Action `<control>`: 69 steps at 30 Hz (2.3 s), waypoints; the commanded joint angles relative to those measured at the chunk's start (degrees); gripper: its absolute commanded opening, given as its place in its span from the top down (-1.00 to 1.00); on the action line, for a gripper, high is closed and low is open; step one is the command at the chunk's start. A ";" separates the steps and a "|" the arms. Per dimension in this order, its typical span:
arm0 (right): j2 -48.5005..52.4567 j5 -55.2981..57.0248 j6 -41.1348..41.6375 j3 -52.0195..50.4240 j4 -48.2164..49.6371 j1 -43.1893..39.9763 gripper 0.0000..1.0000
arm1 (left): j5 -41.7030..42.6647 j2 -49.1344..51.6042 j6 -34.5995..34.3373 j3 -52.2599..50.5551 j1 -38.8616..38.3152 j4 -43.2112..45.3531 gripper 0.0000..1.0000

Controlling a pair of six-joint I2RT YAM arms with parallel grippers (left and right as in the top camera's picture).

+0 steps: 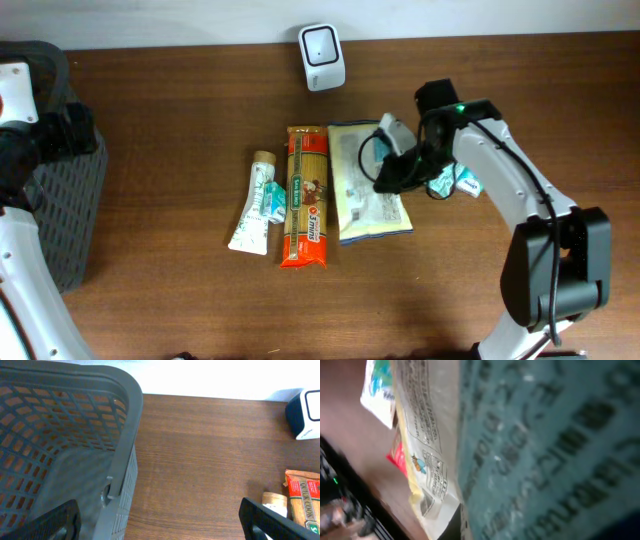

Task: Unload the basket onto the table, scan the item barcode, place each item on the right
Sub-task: 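Grasp the clear-and-blue bagged package with the right gripper, then lift the bagged package up to the white scanner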

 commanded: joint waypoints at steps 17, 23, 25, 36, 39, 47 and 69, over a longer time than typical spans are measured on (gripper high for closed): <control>-0.46 9.94 -2.43 0.17 6.73 6.67 0.92 | 0.24 -0.28 0.90 0.59 0.15 0.04 -0.98; -0.55 -12.11 22.45 1.79 11.72 0.81 0.92 | 0.24 -0.28 0.90 0.59 0.15 0.04 -0.99; -0.68 -22.38 23.56 4.52 11.76 -3.58 0.92 | 0.24 -0.28 0.90 0.59 0.15 0.07 -0.98; -6.32 -22.73 35.56 23.47 11.96 -5.95 0.92 | 0.24 -0.28 0.90 0.59 0.15 0.07 -0.98; -6.95 -14.27 34.73 23.52 11.15 -3.61 0.92 | 0.24 -0.28 0.90 0.59 0.15 0.07 -0.99; -3.65 41.97 26.71 30.58 10.97 15.47 0.92 | 0.24 -0.28 0.90 0.59 0.15 0.07 -0.99; 35.82 70.16 -47.01 33.09 91.41 18.73 0.92 | 0.24 -0.28 0.92 0.59 0.15 0.07 -0.99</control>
